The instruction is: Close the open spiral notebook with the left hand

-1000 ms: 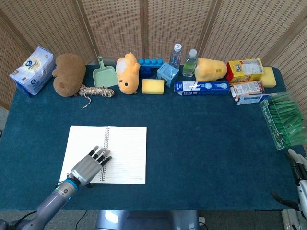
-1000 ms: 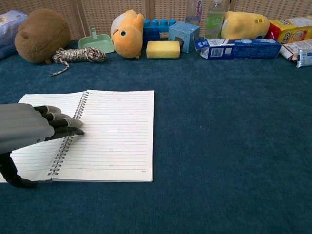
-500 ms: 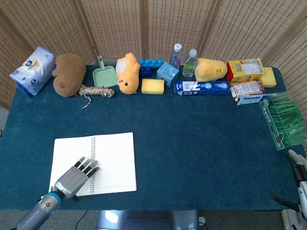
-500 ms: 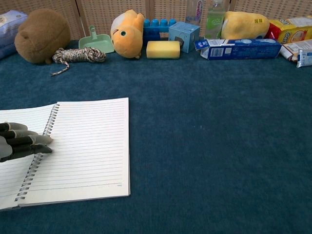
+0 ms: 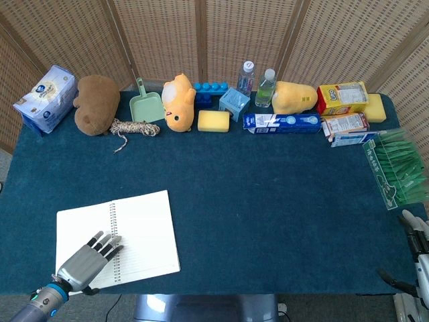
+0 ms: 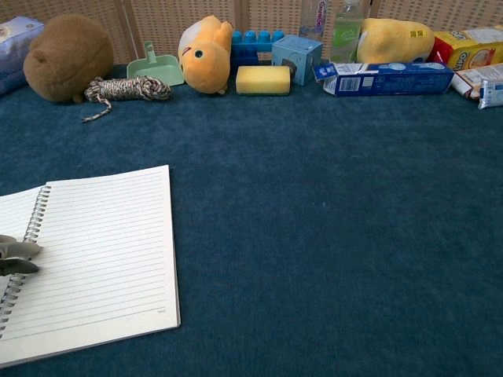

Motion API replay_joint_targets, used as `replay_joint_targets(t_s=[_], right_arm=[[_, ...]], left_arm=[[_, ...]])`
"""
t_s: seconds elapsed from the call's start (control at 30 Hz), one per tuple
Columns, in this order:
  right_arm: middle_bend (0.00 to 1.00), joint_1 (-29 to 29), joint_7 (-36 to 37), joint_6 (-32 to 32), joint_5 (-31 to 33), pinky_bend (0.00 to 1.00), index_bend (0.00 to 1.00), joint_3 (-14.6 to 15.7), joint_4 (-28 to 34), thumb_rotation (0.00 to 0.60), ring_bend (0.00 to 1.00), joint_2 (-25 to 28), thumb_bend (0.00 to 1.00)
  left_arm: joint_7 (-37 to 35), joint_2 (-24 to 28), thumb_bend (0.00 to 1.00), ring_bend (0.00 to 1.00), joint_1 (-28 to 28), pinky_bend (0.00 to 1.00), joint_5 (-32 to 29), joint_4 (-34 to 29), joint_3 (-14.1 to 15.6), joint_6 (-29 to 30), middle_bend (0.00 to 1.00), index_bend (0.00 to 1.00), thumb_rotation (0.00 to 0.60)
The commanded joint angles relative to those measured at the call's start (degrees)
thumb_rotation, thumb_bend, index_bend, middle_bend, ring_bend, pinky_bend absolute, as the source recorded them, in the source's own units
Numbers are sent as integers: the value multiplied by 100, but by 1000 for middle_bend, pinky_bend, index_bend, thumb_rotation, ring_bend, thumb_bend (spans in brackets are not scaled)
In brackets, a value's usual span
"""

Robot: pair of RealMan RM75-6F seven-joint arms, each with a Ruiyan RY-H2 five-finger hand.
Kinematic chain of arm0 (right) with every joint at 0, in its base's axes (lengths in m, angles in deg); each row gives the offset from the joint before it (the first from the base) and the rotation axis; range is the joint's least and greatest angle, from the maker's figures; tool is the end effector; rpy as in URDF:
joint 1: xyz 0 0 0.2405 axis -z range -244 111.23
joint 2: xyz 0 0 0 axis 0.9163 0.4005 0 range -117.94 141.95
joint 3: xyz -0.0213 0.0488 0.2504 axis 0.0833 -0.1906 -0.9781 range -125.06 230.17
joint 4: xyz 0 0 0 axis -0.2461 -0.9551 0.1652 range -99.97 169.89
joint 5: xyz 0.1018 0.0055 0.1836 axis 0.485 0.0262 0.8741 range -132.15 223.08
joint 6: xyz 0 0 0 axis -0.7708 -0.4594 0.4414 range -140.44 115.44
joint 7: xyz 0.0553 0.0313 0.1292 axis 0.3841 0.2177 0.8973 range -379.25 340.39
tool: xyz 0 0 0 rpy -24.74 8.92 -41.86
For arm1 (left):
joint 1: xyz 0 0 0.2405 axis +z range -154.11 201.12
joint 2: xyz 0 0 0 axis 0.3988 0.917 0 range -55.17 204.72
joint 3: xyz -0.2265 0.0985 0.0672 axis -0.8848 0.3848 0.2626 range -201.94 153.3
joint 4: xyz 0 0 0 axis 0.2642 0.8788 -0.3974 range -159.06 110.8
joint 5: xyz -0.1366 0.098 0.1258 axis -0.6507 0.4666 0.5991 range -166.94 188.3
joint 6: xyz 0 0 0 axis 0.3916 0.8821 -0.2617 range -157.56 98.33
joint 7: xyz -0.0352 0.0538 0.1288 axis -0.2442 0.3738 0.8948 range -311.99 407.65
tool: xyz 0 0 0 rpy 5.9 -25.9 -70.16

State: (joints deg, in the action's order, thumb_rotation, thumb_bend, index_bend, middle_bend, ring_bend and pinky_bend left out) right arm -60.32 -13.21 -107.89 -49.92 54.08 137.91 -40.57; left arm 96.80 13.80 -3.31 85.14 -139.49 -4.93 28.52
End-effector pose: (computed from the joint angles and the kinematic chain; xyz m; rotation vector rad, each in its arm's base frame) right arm -0.2876 -0.1078 0.2087 1.3214 -0.9576 0.9856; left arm -0.2462 0.1476 0.0607 -2.2807 -0.6939 -0.1792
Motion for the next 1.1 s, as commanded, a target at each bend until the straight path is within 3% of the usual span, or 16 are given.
replay_joint_targets(t_s=[0.03,0.3,0.47,0.63,0.9,1.0,1.1], right_arm=[[0,2,-3,0,-2,0,0,2,3,600,0,-1,0],[0,9,-18,-2,-32,0,0,16,8,600,0,-4,0],[0,14,1,-8,-26,0,0,15,13,600,0,2,0],[0,19,9,-14,-60,0,0,28,13,600,0,6,0],[0,23,-42,-13,-154,0,0,67,20,600,0,-11,0],[0,28,-51,-23,-166,0,0,70,26,600,0,-13,0],[0,36,-34,-42,-168,0,0,69,27,600,0,-9,0]], left_arm=[[-124,91,127,0,139,0,245,20,147,49,0,49,414],[-346,208,128,0,459,0,1047,209,357,339,0,48,415],[-799,239,128,0,725,0,2039,683,575,709,0,13,410],[-1196,142,128,0,1164,0,3070,1716,876,1283,0,0,406],[-1553,-291,128,0,1880,0,3836,3330,915,2270,0,0,409],[-1738,-500,129,0,2109,0,4054,3930,868,2648,0,0,444],[-1789,-681,129,0,2289,0,4202,4440,800,2907,0,0,544]])
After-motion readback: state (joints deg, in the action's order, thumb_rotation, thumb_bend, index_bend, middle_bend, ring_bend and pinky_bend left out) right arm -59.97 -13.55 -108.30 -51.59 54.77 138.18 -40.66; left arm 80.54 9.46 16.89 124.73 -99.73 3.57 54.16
